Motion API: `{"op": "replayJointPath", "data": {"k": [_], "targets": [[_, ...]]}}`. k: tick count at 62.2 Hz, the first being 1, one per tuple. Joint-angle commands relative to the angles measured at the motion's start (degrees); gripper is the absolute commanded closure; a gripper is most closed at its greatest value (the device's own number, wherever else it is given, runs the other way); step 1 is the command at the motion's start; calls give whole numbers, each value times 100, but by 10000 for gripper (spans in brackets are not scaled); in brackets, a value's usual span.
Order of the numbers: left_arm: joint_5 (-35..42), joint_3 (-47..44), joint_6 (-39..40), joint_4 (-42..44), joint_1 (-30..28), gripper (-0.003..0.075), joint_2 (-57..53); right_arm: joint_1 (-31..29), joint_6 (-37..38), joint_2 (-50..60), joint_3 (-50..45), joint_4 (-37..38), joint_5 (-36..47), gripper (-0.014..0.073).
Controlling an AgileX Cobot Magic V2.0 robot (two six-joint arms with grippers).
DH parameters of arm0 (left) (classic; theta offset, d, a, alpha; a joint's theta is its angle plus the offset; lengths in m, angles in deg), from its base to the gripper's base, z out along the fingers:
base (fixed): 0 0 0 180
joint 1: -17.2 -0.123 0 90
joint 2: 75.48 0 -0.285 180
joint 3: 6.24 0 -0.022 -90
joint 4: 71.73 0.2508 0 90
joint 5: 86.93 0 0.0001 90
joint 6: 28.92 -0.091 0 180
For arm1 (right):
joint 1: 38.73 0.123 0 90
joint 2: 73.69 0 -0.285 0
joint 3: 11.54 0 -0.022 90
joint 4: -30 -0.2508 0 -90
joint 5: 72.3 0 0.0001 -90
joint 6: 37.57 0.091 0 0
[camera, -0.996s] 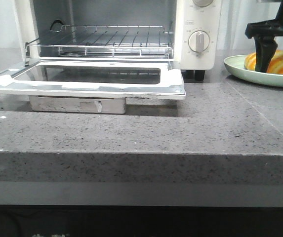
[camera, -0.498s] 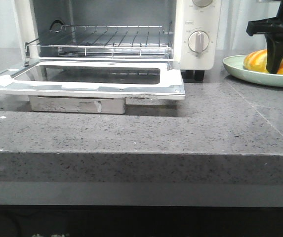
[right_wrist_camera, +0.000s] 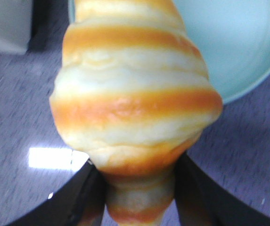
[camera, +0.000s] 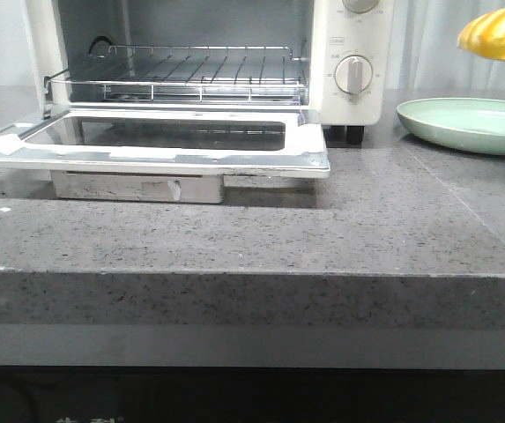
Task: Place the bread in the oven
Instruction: 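Close the right gripper on the croissant and lift it off the plate, then carry the croissant with the right gripper into the open oven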
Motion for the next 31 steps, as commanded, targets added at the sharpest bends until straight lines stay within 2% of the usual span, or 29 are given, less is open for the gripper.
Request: {"op": "replayJointPath", "data": {"k": [1,12,23,31], "targets": [[359,157,63,52,-13,738,-31,75,-10,729,-313,-170,337,575],[359,157,63,52,-13,738,-31,485,-419,1563,-1079,-612,326,575],[359,157,63,52,-13,738,-31,1529,-429,1862,-1262,-1056,380,575],[359,157,63,52,-13,738,-31,2416,-224,1701,-1197,-1080,591,575]]}}
